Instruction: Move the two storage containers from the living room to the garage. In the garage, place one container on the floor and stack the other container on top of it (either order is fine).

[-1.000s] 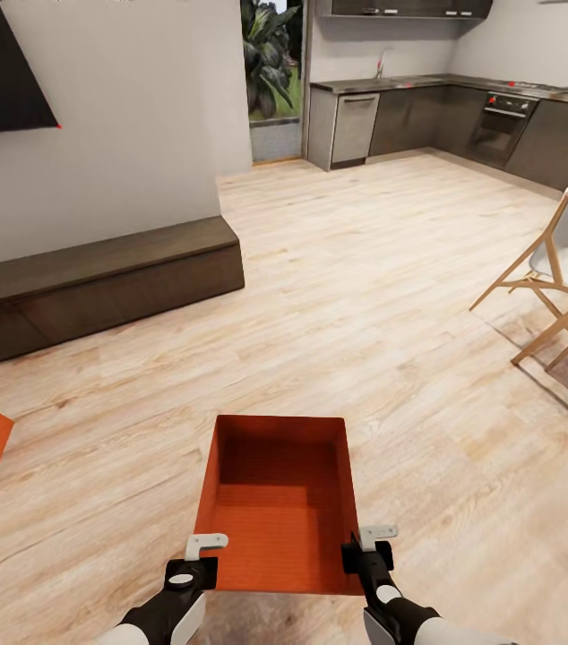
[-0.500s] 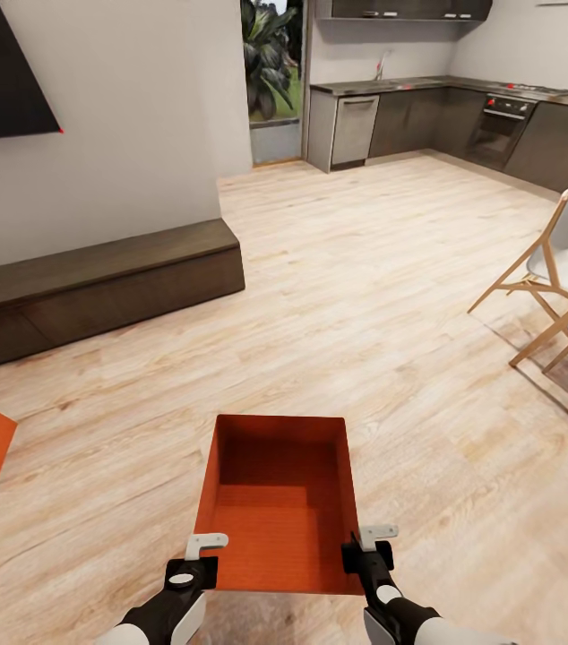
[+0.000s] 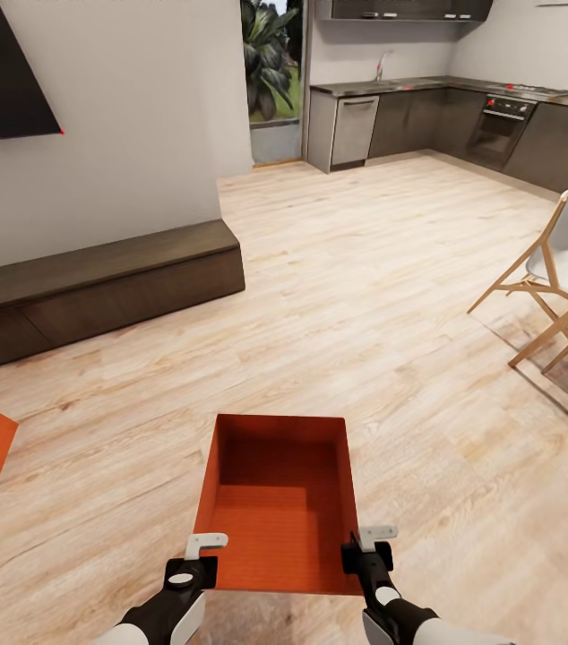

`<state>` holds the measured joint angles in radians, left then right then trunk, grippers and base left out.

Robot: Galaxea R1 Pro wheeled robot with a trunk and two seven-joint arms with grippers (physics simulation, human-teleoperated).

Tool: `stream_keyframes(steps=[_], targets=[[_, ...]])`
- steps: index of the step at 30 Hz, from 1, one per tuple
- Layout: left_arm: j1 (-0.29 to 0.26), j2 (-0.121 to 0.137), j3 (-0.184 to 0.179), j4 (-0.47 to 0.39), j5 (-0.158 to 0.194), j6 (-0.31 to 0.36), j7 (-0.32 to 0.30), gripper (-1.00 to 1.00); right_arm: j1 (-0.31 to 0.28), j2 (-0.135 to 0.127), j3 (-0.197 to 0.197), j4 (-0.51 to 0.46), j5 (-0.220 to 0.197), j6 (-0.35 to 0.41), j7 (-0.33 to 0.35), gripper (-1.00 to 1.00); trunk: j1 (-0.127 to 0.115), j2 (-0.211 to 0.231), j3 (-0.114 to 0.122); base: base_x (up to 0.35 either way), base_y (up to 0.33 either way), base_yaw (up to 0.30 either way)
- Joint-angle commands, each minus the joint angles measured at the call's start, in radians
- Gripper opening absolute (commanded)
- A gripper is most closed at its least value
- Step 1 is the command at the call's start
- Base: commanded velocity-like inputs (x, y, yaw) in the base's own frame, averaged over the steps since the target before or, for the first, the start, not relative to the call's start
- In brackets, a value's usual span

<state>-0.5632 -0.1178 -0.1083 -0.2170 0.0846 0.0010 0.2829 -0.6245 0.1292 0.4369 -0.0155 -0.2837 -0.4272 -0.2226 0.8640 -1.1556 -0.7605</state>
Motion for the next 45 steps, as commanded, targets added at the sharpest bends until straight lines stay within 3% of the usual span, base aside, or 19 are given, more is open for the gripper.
stream_keyframes(steps=[1, 45], targets=[[0.000, 0.000, 0.004, 0.004, 0.017, 0.001, 0.012, -1.00, -0.001, 0.001, -0.013, -0.009, -0.020, -0.010, -0.005, -1.00, 0.000, 0.000, 0.000, 0.000, 0.000, 0.000], [0.000, 0.000, 0.003, 0.004, 0.017, 0.001, 0.012, -1.00, -0.001, -0.003, -0.016, -0.008, -0.034, -0.054, -0.012, -1.00, 0.000, 0.000, 0.067, 0.000, 0.000, 0.000]])
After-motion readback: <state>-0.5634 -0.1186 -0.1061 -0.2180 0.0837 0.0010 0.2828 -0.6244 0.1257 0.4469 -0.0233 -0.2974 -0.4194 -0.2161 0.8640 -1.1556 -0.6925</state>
